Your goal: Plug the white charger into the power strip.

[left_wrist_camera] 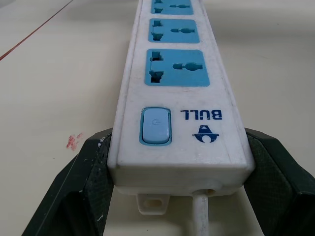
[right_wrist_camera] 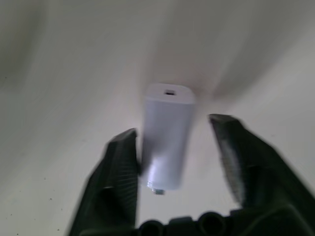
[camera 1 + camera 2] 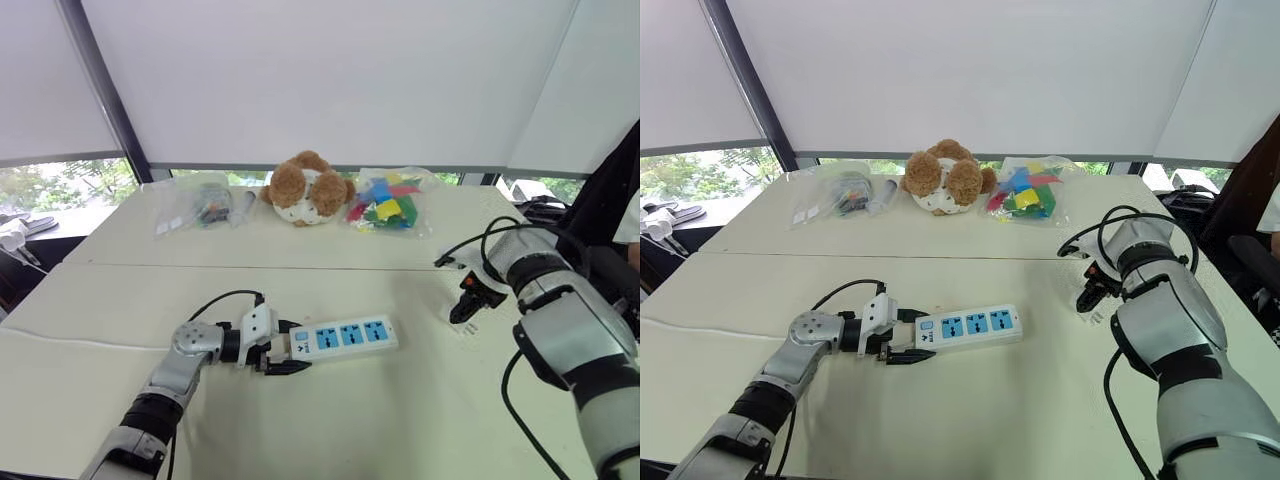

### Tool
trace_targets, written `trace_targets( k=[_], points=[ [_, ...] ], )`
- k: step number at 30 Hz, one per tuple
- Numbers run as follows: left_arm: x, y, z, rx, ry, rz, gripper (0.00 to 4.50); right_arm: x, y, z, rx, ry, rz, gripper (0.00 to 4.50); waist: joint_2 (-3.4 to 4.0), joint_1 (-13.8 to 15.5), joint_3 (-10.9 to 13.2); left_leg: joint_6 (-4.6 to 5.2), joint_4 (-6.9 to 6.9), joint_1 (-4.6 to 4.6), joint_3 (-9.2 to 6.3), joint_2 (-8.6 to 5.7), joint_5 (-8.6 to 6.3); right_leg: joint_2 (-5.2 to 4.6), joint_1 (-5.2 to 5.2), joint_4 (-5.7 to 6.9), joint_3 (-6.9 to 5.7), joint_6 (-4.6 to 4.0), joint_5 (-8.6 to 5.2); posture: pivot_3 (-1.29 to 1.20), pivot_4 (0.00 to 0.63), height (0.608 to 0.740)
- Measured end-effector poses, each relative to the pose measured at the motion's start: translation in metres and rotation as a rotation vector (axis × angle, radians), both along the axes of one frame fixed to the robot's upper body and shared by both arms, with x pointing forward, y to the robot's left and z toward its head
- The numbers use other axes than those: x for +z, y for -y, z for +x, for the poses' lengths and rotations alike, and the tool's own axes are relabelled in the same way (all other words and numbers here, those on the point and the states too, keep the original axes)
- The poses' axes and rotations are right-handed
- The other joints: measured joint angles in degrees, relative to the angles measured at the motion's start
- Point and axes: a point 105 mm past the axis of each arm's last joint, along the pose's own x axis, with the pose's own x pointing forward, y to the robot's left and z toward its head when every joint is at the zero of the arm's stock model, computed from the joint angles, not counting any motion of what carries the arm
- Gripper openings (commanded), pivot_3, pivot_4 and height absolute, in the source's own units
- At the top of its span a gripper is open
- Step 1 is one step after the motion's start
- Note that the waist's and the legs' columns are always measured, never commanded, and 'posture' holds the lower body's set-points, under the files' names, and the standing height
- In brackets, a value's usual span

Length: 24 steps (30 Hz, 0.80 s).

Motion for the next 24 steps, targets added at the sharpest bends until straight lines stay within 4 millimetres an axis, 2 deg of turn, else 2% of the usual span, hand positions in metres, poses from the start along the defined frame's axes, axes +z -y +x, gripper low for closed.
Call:
trace_targets(
  k=[1,8,12,14,16,18,19,21,24],
  points=[
    [0.0,0.0,0.0,0.001,0.0,0.0,3.0,0.0,-0.001,0.0,0.003,0.0,0.0,0.68,0.01,0.0,-0.01,0.0,-0.01,0.01,0.0,0.0,0.0,0.0,0.0,0.0,0.0,0.0,0.0,0.0,0.15,0.739],
    [-0.001,-0.001,0.001,0.003,-0.003,0.002,3.0,0.0,-0.009,0.0,0.028,-0.015,0.045,0.68,0.05,0.07,-0.03,0.0,0.0,0.03,0.0,0.0,0.0,0.01,0.03,0.0,0.0,0.0,0.0,0.0,0.15,0.739],
    [0.0,-0.002,0.005,-0.013,-0.018,0.013,3.0,0.011,-0.024,0.002,0.077,0.012,0.18,0.68,0.05,0.09,-0.03,-0.02,0.0,0.04,0.0,-0.01,0.01,0.01,0.05,-0.01,0.0,0.0,0.0,0.0,0.15,0.739],
    [0.001,-0.002,0.007,-0.038,-0.037,0.024,3.0,0.025,-0.038,0.006,0.129,0.084,0.326,0.68,0.04,0.03,-0.02,-0.02,0.0,0.04,-0.02,-0.01,0.01,0.02,0.06,-0.01,0.0,0.01,0.01,0.0,0.15,0.739],
    [0.004,-0.003,0.011,-0.069,-0.062,0.04,3.0,0.051,-0.06,0.013,0.214,0.229,0.579,0.68,0.02,-0.09,0.0,-0.03,-0.01,0.02,-0.05,0.0,0.02,0.06,0.05,-0.02,0.0,0.06,0.03,0.0,0.15,0.739],
    [0.006,-0.004,0.016,-0.095,-0.091,0.058,3.0,0.079,-0.072,0.015,0.28,0.368,0.779,0.68,-0.01,-0.21,0.01,-0.02,-0.04,0.02,-0.12,0.01,0.01,0.09,0.06,-0.04,-0.02,0.07,0.03,0.0,0.15,0.739],
    [0.007,-0.005,0.018,-0.104,-0.099,0.066,3.0,0.084,-0.075,0.014,0.293,0.407,0.835,0.68,-0.04,-0.29,0.01,-0.02,-0.05,0.02,-0.14,0.02,0.01,0.11,0.06,-0.05,-0.03,0.07,0.03,0.0,0.15,0.739],
    [0.009,-0.006,0.021,-0.122,-0.112,0.081,3.0,0.084,-0.076,0.009,0.305,0.453,0.966,0.68,-0.18,-0.37,0.02,-0.02,-0.08,-0.01,-0.22,0.03,0.01,0.14,0.06,-0.06,-0.06,0.08,0.02,0.0,0.15,0.739],
    [0.015,-0.009,0.027,-0.143,-0.126,0.102,3.0,0.057,-0.081,-0.003,0.288,0.455,1.128,0.68,-0.19,-1.04,0.04,-0.02,-0.1,-0.08,-0.24,0.04,0.01,0.14,-0.02,-0.03,-0.07,0.08,0.02,0.0,0.15,0.739]
  ],
)
